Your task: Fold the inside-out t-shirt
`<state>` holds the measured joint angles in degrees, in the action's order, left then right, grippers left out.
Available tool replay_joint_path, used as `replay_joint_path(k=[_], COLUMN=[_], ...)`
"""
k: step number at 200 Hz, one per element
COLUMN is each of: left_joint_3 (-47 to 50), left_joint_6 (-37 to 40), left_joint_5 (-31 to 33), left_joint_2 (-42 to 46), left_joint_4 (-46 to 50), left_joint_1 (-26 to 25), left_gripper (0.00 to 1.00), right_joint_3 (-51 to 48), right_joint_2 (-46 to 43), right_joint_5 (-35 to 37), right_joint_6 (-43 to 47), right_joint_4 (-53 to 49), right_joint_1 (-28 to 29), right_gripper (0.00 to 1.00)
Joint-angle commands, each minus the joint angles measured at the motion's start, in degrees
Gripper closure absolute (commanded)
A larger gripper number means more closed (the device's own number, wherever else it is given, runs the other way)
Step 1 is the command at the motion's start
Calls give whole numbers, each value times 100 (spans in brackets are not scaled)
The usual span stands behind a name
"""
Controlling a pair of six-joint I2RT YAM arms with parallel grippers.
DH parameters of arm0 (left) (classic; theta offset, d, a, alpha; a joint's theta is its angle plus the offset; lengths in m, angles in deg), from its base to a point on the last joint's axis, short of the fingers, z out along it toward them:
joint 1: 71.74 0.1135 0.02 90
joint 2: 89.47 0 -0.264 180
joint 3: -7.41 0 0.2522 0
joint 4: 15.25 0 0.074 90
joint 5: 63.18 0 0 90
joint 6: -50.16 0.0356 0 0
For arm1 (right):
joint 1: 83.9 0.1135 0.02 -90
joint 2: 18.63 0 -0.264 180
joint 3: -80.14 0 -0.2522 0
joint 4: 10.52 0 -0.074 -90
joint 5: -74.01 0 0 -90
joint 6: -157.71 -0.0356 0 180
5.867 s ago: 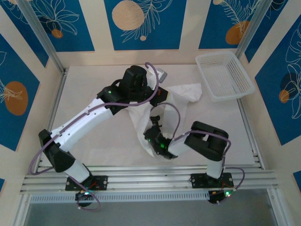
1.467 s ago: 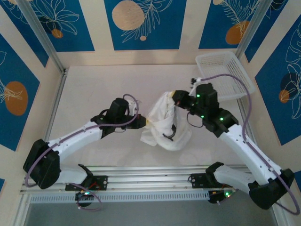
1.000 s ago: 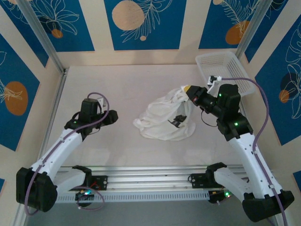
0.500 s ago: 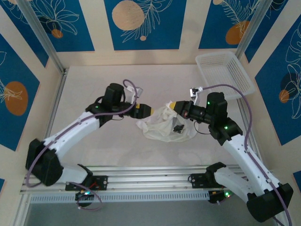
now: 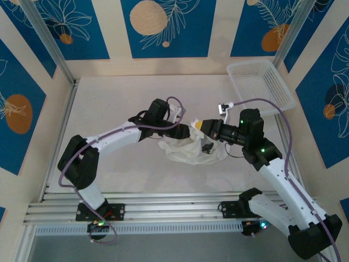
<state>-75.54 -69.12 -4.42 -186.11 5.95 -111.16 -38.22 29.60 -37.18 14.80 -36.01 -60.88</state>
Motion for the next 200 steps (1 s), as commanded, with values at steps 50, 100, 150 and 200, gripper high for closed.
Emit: replay_joint_path(k=[50, 100, 150, 200], left_joint_3=[46, 229, 37, -77], left_joint_6=[-640, -493, -795, -934], left_joint_5=[-381, -498, -389, -29], left_joint_2=[1683, 1982, 1850, 1820], left_joint_4=[-376, 84, 222, 389], left_joint_1=[660, 656, 629, 549], left_gripper=[100, 100, 100, 100], right_joint_3=[-2562, -2511, -1218, 490], right_joint_2=[-1526, -3007, -1921, 1304], right_joint_5=[1605, 2038, 2780, 6686], right_joint_6=[-738, -682, 1621, 3371], right_joint_4=[-1254, -1884, -504, -399], right_joint_1=[-318, -388, 1704, 4206], right_gripper=[88, 33, 26, 15])
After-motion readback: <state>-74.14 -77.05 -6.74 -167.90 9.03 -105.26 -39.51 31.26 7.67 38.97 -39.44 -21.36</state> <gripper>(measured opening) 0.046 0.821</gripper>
